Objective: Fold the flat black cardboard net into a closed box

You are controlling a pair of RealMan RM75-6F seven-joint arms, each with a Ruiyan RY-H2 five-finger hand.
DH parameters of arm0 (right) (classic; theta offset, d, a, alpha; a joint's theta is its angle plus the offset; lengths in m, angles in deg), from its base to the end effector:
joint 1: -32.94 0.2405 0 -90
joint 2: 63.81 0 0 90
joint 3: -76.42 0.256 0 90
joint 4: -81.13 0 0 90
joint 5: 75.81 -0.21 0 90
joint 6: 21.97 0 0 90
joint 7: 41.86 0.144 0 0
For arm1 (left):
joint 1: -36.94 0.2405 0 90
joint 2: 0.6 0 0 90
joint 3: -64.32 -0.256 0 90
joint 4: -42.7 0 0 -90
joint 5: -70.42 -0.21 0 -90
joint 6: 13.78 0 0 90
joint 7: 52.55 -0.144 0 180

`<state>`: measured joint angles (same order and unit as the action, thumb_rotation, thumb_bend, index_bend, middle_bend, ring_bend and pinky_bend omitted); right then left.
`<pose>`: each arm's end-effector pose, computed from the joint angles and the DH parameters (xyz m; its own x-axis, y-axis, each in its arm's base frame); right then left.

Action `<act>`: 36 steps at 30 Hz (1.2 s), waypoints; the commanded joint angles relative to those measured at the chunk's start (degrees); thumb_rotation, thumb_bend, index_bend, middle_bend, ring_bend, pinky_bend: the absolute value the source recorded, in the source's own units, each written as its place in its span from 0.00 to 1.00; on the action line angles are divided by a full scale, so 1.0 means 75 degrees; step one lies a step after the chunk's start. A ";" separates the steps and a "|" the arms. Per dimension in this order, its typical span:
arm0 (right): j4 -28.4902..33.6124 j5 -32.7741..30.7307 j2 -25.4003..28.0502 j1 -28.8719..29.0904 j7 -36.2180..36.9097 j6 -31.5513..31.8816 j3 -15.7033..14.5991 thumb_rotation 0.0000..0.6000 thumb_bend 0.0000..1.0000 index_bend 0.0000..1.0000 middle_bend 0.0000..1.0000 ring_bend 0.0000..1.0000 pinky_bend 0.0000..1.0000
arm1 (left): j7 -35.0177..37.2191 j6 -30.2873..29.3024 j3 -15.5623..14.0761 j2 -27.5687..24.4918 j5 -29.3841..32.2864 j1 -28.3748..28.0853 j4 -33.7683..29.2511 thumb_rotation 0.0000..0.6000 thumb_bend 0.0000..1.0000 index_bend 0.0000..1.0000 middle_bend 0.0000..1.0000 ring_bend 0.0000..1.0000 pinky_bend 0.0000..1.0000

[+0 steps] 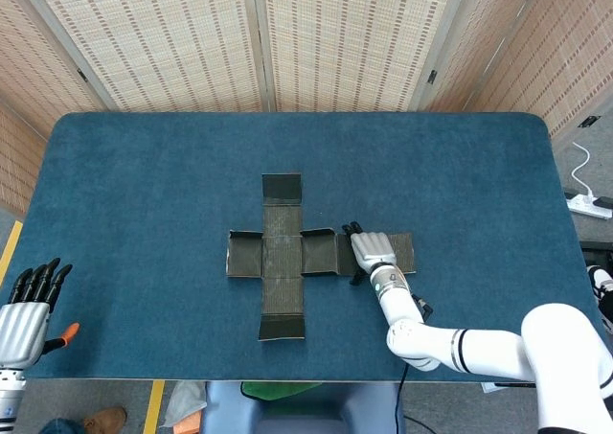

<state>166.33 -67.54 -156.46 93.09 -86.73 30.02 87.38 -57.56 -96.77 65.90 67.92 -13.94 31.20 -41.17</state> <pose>-0.1275 -0.3644 -0.0572 0.3946 -0.5901 0.7043 -0.8938 -0.0688 0.4432 -0.3381 0.1831 0.1428 0.5335 0.0495 0.8444 0.8452 0.0081 -0.5344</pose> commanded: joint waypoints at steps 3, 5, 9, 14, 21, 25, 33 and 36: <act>-0.0290 -0.0307 -0.0209 0.0231 -0.0196 -0.0064 -0.0047 1.00 0.02 0.00 0.00 0.69 1.00 | 0.0044 -0.0013 0.0007 0.0010 0.0010 0.0011 0.0037 1.00 0.24 0.00 0.00 0.00 0.02; -0.0313 -0.0354 -0.0223 0.0259 -0.0229 -0.0061 -0.0052 1.00 0.02 0.00 0.00 0.69 1.00 | 0.0048 -0.0009 0.0009 0.0010 0.0016 0.0011 0.0040 1.00 0.24 0.00 0.00 0.00 0.02; -0.0488 -0.0640 -0.0319 0.0447 -0.0449 -0.0021 -0.0058 1.00 0.06 0.00 0.00 0.69 1.00 | 0.0064 0.0028 -0.0001 0.0025 0.0038 0.0013 0.0066 1.00 0.24 0.00 0.00 0.00 0.02; -0.0657 -0.1014 -0.0463 0.0688 -0.0836 0.0172 -0.0076 1.00 0.11 0.00 0.00 0.69 1.00 | 0.0121 0.0074 -0.0002 0.0044 0.0067 0.0009 0.0118 1.00 0.24 0.00 0.00 0.00 0.02; -0.0798 -0.1317 -0.0611 0.0833 -0.1141 0.0288 -0.0016 1.00 0.15 0.01 0.00 0.70 1.00 | 0.0184 0.0104 -0.0012 0.0057 0.0095 0.0024 0.0169 1.00 0.24 0.00 0.00 0.00 0.02; -0.0848 -0.1343 -0.0742 0.0881 -0.1271 0.0394 -0.0008 1.00 0.17 0.08 0.02 0.70 1.00 | 0.0206 0.0124 -0.0023 0.0068 0.0092 0.0023 0.0187 1.00 0.24 0.00 0.00 0.00 0.02; -0.0251 -0.0271 -0.0647 0.0471 -0.0514 0.0781 0.0148 1.00 0.26 0.32 0.19 0.73 1.00 | 0.0802 0.0304 0.0182 0.0274 -0.0113 -0.0340 0.0445 1.00 0.24 0.00 0.00 0.00 0.04; 0.0060 0.0335 -0.0488 0.0169 0.0027 0.0738 0.0182 1.00 0.28 0.33 0.24 0.73 1.00 | 0.0979 0.0435 0.0464 0.0498 -0.0173 -0.0711 0.0650 1.00 0.24 0.07 0.04 0.15 0.19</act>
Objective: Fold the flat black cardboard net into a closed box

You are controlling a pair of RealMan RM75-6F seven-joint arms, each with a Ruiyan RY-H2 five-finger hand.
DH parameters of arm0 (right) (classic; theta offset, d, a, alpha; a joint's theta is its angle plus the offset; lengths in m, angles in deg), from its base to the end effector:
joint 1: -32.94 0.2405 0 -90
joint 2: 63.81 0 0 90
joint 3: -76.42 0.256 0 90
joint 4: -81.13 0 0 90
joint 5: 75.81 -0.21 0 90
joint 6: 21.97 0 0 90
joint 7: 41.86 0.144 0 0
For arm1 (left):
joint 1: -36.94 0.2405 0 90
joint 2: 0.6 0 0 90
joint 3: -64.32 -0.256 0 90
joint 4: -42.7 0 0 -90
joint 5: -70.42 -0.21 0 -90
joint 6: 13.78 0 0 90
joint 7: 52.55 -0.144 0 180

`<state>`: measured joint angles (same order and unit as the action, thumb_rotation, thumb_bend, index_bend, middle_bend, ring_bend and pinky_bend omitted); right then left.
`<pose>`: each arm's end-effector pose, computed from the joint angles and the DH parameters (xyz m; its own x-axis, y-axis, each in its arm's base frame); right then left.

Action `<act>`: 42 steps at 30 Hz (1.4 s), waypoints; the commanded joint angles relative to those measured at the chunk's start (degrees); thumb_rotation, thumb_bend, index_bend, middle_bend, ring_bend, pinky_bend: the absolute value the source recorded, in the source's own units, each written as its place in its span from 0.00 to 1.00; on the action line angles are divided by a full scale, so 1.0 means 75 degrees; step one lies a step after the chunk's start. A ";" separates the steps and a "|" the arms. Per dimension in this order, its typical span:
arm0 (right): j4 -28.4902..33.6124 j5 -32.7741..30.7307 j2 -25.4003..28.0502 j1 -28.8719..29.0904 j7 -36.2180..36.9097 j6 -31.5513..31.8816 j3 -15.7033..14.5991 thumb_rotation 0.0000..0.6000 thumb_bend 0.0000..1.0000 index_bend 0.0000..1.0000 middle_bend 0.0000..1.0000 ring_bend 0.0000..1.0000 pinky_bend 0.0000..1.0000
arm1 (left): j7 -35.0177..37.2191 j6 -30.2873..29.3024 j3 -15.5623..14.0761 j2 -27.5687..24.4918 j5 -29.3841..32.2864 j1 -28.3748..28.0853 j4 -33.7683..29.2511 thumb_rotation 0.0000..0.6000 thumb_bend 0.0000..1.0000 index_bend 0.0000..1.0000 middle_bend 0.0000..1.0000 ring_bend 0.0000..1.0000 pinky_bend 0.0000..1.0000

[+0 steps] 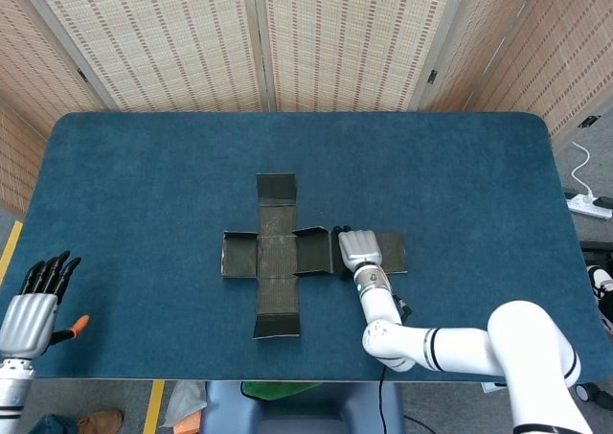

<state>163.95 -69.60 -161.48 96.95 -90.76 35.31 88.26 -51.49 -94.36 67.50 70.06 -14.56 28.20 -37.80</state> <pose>-0.1019 -0.3651 -0.0742 0.4555 -0.5518 0.6986 -0.8660 -0.0927 0.4914 -0.3348 0.2072 0.1344 0.4606 0.0373 0.8868 0.8875 -0.0368 -0.4594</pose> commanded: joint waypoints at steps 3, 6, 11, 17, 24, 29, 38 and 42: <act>0.0534 0.1075 0.0289 -0.0551 0.0961 -0.0158 0.0064 1.00 0.29 0.34 0.29 0.74 1.00 | 0.0495 0.0455 0.0542 0.0533 -0.0147 -0.0843 0.0503 1.00 0.29 0.27 0.19 0.51 0.57; 0.0591 0.1405 0.0332 -0.0649 0.1208 -0.0343 0.0051 1.00 0.29 0.34 0.30 0.74 1.00 | 0.0564 0.1074 0.0778 0.0832 -0.0117 -0.1483 0.0953 1.00 0.32 0.32 0.27 0.66 0.74; 0.0620 0.1665 0.0344 -0.0682 0.1350 -0.0446 -0.0002 1.00 0.29 0.34 0.31 0.74 1.00 | 0.0574 0.1999 0.0954 0.1345 0.0034 -0.2304 0.1617 1.00 0.26 0.28 0.27 0.70 0.82; 0.0508 0.1544 0.0281 -0.0579 0.1301 -0.0545 -0.0046 1.00 0.29 0.34 0.31 0.74 1.00 | -0.0005 0.2842 0.0876 0.2085 0.0200 -0.2993 0.2399 1.00 0.17 0.11 0.14 0.63 0.75; 0.0416 0.1340 0.0227 -0.0411 0.1162 -0.0603 -0.0060 1.00 0.29 0.34 0.30 0.74 1.00 | -0.0850 0.3139 0.0774 0.2791 0.0323 -0.3397 0.2999 1.00 0.16 0.00 0.01 0.52 0.59; 0.0359 0.1248 0.0203 -0.0348 0.1125 -0.0612 -0.0085 1.00 0.29 0.34 0.30 0.74 1.00 | -0.1341 0.3239 0.0757 0.3246 0.0477 -0.3590 0.3283 1.00 0.16 0.00 0.00 0.49 0.56; 0.0272 0.1278 0.0137 -0.0319 0.1151 -0.0633 -0.0147 1.00 0.29 0.34 0.30 0.74 1.00 | -0.1373 0.3180 0.0721 0.3789 0.0502 -0.3827 0.3539 1.00 0.15 0.00 0.00 0.49 0.55; 0.0275 0.1343 0.0144 -0.0330 0.1200 -0.0610 -0.0151 1.00 0.29 0.34 0.30 0.74 1.00 | -0.1276 0.3178 0.0737 0.4015 0.0511 -0.3958 0.3710 1.00 0.15 0.00 0.00 0.48 0.55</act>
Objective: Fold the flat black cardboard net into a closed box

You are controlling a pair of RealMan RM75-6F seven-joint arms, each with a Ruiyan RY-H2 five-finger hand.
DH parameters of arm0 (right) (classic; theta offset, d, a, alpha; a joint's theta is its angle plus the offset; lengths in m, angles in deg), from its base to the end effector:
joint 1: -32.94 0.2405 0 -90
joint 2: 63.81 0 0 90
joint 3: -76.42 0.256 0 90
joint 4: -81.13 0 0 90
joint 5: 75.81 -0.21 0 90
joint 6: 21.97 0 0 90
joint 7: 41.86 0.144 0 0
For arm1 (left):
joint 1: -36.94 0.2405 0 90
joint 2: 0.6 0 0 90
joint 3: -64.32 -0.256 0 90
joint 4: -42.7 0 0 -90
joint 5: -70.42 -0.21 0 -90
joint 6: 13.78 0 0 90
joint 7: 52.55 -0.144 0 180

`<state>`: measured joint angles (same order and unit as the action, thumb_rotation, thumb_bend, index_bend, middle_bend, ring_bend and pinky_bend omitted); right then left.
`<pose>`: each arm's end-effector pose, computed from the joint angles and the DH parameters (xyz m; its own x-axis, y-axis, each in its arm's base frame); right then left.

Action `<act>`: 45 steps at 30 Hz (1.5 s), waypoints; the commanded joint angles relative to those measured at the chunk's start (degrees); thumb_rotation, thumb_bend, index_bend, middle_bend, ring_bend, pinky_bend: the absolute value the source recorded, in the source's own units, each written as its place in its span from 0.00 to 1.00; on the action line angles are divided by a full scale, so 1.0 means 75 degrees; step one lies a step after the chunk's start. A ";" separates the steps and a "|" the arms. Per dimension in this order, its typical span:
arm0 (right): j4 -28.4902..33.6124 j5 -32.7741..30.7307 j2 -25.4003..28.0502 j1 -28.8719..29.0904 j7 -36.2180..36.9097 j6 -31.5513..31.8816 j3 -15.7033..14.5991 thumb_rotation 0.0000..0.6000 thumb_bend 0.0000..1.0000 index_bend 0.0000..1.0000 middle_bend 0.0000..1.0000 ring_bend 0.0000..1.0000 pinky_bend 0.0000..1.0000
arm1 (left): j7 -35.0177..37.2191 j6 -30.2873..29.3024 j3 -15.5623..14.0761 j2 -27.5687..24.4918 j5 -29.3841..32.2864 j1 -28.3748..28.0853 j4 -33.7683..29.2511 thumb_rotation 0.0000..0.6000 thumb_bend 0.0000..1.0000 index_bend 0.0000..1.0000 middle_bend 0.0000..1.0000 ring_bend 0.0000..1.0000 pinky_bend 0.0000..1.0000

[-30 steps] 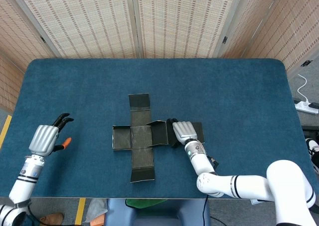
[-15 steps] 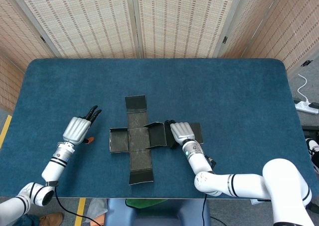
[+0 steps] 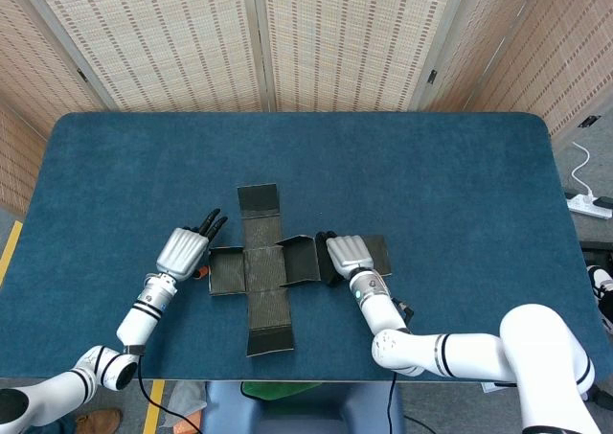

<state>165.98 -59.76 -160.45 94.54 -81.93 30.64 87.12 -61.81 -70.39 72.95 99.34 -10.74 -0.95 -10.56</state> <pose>-0.0960 -0.3547 -0.0785 0.4007 -0.5567 0.7277 -0.9127 -0.1724 0.3706 -0.2252 0.3661 -0.0335 0.6201 0.1038 0.7776 0.7498 -0.3701 -0.5485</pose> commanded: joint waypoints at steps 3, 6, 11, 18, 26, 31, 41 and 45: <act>0.0013 0.0126 0.0024 -0.0022 0.0064 0.0006 -0.0009 1.00 0.29 0.34 0.30 0.74 1.00 | 0.0448 0.0025 0.0024 0.0167 0.0018 -0.0135 0.0002 1.00 0.16 0.00 0.00 0.48 0.55; 0.0034 0.0277 0.0048 -0.0019 0.0078 -0.0013 -0.0035 1.00 0.29 0.34 0.30 0.74 1.00 | 0.0983 0.0120 0.0023 0.0059 0.0019 -0.0176 -0.0299 1.00 0.15 0.00 0.00 0.48 0.55; 0.0133 0.0620 0.0169 0.0060 -0.0035 0.0011 -0.0090 1.00 0.29 0.34 0.30 0.74 1.00 | 0.1855 0.0045 -0.0015 -0.0205 -0.0110 -0.0175 -0.0794 1.00 0.16 0.00 0.00 0.48 0.55; 0.0305 0.1388 0.0463 0.0368 -0.0589 -0.0131 -0.0399 1.00 0.29 0.34 0.30 0.74 1.00 | 0.3160 0.0295 -0.0076 -0.0701 -0.0229 -0.0296 -0.1567 1.00 0.15 0.00 0.00 0.48 0.56; 0.0242 0.2445 0.0619 0.0720 -0.1145 -0.0222 -0.0754 1.00 0.29 0.34 0.30 0.74 1.00 | 0.4722 0.0746 -0.0323 -0.1065 -0.0524 -0.0531 -0.1851 1.00 0.15 0.00 0.00 0.46 0.55; 0.0151 0.3260 0.0686 0.0846 -0.1262 -0.0347 -0.0957 1.00 0.29 0.34 0.30 0.74 1.00 | 0.5483 0.1026 -0.0456 -0.1135 -0.0617 -0.0693 -0.1842 1.00 0.15 0.00 0.00 0.45 0.55; -0.0229 0.4924 0.0777 0.0828 -0.0990 -0.0498 -0.1270 1.00 0.30 0.34 0.30 0.74 1.00 | 0.7172 0.1547 -0.0807 -0.1319 -0.0972 -0.1074 -0.1792 1.00 0.15 0.00 0.00 0.44 0.55; -0.0488 0.5825 0.0796 0.0790 -0.0715 -0.0531 -0.1398 1.00 0.30 0.34 0.30 0.74 1.00 | 0.7982 0.1813 -0.0985 -0.1370 -0.1156 -0.1303 -0.1768 1.00 0.15 0.00 0.00 0.44 0.55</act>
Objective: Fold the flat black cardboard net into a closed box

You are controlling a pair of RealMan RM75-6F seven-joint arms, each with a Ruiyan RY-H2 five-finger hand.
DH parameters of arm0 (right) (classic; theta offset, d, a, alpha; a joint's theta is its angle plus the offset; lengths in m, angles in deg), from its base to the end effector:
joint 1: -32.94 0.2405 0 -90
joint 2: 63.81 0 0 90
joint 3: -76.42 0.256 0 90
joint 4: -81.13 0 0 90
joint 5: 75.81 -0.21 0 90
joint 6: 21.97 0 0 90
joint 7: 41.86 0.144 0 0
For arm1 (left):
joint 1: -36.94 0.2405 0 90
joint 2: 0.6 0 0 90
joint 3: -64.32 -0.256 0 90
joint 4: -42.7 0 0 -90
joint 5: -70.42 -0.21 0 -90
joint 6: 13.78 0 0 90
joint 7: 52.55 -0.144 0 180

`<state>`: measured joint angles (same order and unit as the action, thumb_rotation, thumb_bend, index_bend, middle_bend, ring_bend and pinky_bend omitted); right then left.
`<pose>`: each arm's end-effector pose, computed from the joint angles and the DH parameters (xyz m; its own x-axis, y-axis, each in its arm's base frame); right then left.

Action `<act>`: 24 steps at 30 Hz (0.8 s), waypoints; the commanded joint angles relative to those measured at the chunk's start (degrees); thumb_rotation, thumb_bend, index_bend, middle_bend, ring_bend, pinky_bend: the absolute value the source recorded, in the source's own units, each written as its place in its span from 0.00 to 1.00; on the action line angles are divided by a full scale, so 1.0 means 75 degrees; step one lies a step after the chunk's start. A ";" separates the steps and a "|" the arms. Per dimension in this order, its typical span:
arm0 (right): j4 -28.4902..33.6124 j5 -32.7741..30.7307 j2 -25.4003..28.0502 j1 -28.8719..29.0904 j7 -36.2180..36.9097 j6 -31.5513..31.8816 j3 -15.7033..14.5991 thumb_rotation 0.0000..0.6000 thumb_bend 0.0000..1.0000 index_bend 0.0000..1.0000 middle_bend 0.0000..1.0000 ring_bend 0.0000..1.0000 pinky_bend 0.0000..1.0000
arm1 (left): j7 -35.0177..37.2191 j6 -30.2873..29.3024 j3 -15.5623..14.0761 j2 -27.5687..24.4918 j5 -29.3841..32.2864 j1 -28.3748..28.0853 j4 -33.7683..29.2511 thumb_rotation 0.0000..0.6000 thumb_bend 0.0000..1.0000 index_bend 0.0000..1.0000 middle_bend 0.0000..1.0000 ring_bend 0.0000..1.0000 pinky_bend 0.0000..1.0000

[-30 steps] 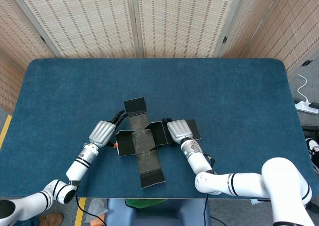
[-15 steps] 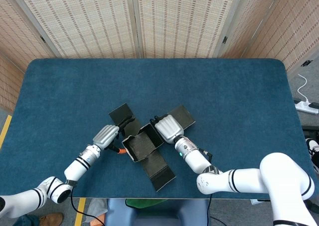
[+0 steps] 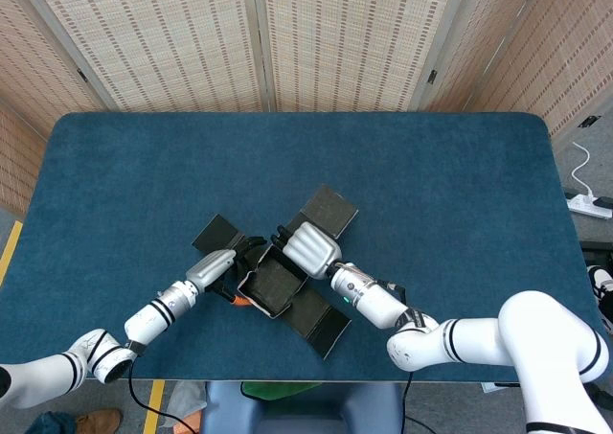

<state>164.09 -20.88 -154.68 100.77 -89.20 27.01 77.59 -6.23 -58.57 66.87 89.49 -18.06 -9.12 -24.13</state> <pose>-0.0445 -0.3607 -0.0575 0.8700 0.0764 0.4870 -0.2967 -0.7079 0.6410 -0.1822 0.3534 -0.0413 -0.0224 0.6538 0.7563 0.9464 -0.2300 0.2269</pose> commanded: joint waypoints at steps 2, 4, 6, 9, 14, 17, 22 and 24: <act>-0.0385 0.1016 0.0011 -0.0074 0.0412 -0.0015 -0.0146 1.00 0.30 0.34 0.30 0.74 1.00 | 0.0912 0.0328 -0.0237 -0.0019 -0.0238 -0.0313 0.0116 1.00 0.15 0.00 0.00 0.44 0.55; -0.0480 0.1264 -0.0008 -0.0098 0.0582 -0.0043 -0.0151 1.00 0.30 0.34 0.30 0.74 1.00 | 0.1237 0.0401 -0.0280 0.0017 -0.0267 -0.0395 0.0165 1.00 0.15 0.00 0.00 0.44 0.55; -0.0581 0.1525 -0.0027 -0.0113 0.0741 -0.0101 -0.0170 1.00 0.30 0.34 0.30 0.74 1.00 | 0.1603 0.0444 -0.0307 0.0064 -0.0281 -0.0471 0.0234 1.00 0.16 0.00 0.00 0.44 0.54; -0.0730 0.1915 -0.0077 -0.0131 0.0889 -0.0123 -0.0203 1.00 0.31 0.34 0.29 0.74 1.00 | 0.2006 0.0464 -0.0334 0.0120 -0.0290 -0.0554 0.0345 1.00 0.16 0.04 0.01 0.45 0.54; -0.0982 0.2471 -0.0177 -0.0181 0.1188 -0.0078 -0.0196 1.00 0.31 0.34 0.27 0.74 1.00 | 0.2493 0.0494 -0.0431 0.0161 -0.0330 -0.0655 0.0454 1.00 0.16 0.11 0.08 0.48 0.54; -0.1221 0.2827 -0.0298 -0.0223 0.1339 -0.0027 -0.0215 1.00 0.31 0.30 0.24 0.74 1.00 | 0.2745 0.0533 -0.0520 0.0209 -0.0372 -0.0723 0.0561 1.00 0.16 0.18 0.14 0.49 0.54; -0.1404 0.2977 -0.0402 -0.0300 0.1289 -0.0084 -0.0186 1.00 0.31 0.01 0.03 0.70 1.00 | 0.2856 0.0547 -0.0545 0.0336 -0.0284 -0.0747 0.0685 1.00 0.16 0.34 0.26 0.53 0.54; -0.1336 0.2932 -0.0356 -0.0324 0.1191 -0.0137 -0.0129 1.00 0.31 0.00 0.00 0.67 1.00 | 0.2813 0.0533 -0.0538 0.0363 -0.0236 -0.0744 0.0709 1.00 0.16 0.39 0.30 0.53 0.55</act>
<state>153.83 1.31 -157.50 98.48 -79.96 26.21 76.40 14.97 -54.54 62.82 92.14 -19.93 -14.70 -18.87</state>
